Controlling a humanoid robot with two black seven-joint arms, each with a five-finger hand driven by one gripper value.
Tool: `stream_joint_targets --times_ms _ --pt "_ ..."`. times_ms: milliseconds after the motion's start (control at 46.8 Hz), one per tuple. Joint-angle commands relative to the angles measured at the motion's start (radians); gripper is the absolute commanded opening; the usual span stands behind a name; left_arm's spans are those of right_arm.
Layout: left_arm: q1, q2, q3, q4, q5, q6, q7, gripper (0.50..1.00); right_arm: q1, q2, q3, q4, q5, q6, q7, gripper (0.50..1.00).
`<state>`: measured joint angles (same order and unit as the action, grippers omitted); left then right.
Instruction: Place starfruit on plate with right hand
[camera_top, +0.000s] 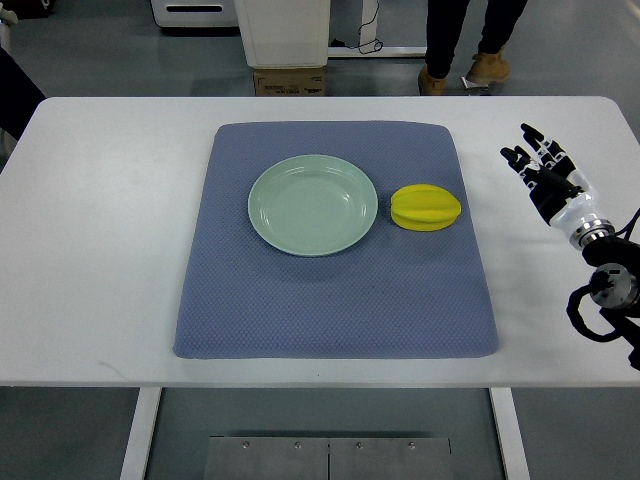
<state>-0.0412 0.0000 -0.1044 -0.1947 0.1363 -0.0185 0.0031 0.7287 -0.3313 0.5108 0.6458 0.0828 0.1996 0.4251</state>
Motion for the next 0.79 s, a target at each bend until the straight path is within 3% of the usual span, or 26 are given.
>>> stream_joint_targets --times_ms 0,770 --pt "0.000 0.000 0.000 0.000 0.000 0.000 0.000 1.000 0.000 0.000 0.000 0.000 0.000 0.000 0.001 1.000" --pt "0.000 0.000 0.000 0.000 0.000 0.000 0.000 1.000 0.003 0.005 0.000 0.000 0.000 0.000 0.000 1.000"
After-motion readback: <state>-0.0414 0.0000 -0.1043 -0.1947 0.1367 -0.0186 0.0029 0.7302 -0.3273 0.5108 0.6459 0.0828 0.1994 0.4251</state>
